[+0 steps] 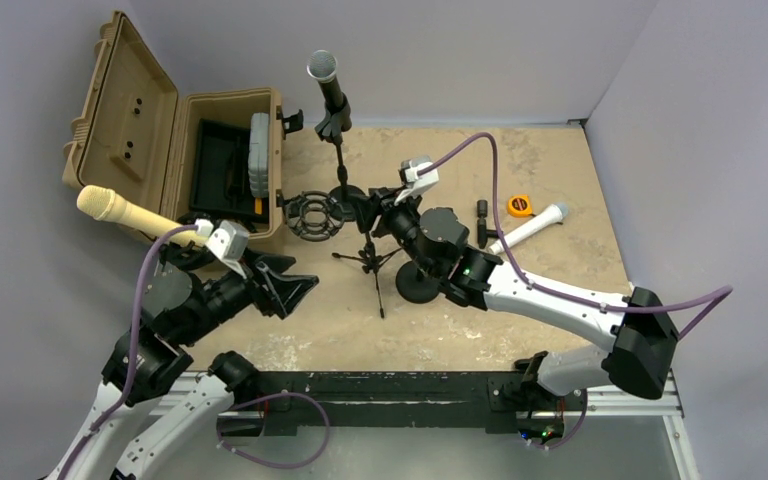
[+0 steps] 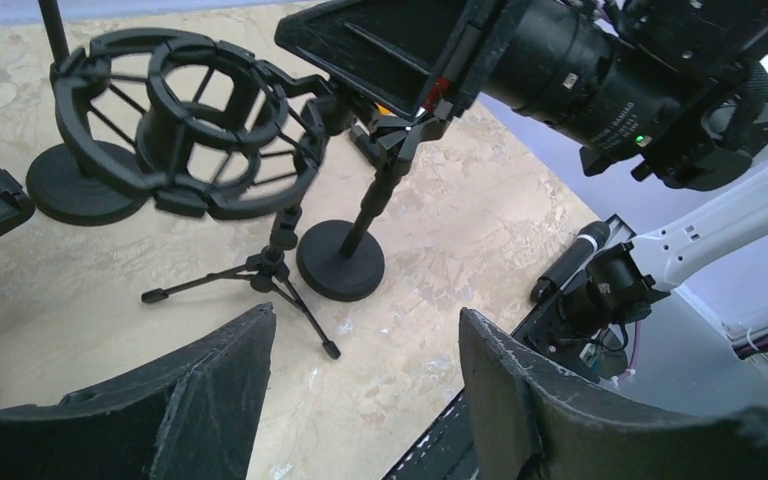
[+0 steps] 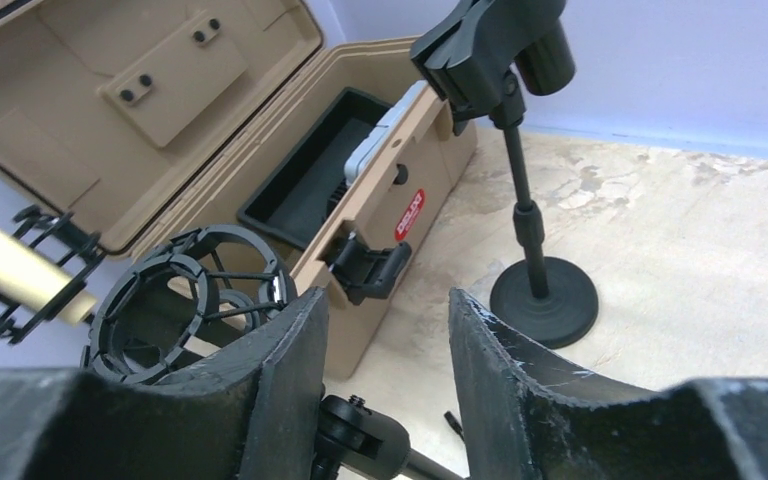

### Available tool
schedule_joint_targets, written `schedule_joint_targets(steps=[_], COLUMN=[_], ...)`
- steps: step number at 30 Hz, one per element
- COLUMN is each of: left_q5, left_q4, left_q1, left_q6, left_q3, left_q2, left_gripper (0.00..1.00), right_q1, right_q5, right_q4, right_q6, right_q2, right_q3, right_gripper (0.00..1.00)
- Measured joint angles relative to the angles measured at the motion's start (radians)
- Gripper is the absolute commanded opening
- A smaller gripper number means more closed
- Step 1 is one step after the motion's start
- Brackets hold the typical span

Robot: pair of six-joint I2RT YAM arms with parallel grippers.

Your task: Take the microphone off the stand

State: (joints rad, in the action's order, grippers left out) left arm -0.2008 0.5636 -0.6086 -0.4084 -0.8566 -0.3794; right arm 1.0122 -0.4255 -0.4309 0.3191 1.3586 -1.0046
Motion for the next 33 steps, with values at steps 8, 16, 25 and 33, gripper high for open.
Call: schedule_joint_targets(steps=[8, 16, 25, 33], left_q5=[-0.005, -0.041, -0.11, -0.011], left_q4=[0.005, -0.056, -0.188, -0.419], left_q1=[0.0, 0.0, 0.0, 0.0], left_q6=[-0.037, -0.117, -0.238, -0.341], left_q3=[-0.045, 0.002, 0.176, 0.385], left_q2=[-0.164, -0.179, -0.174, -0.159], left_gripper=[0.71, 0.67, 0.69, 0.69], right_q1=[-0.008, -0.081, -0.156, -0.155], right_q5=[0.129, 0.317, 0.476, 0.496], right_q4=[0.024, 0.093, 0.055, 0.022], right_q6=[-0.013, -0.047, -0.133, -0.195], right_q2=[-0.026, -0.064, -0.193, -0.19], right_q3=[0.005, 0.007, 0.115, 0.116], right_gripper=[0.7, 0.79, 0.81, 0.81])
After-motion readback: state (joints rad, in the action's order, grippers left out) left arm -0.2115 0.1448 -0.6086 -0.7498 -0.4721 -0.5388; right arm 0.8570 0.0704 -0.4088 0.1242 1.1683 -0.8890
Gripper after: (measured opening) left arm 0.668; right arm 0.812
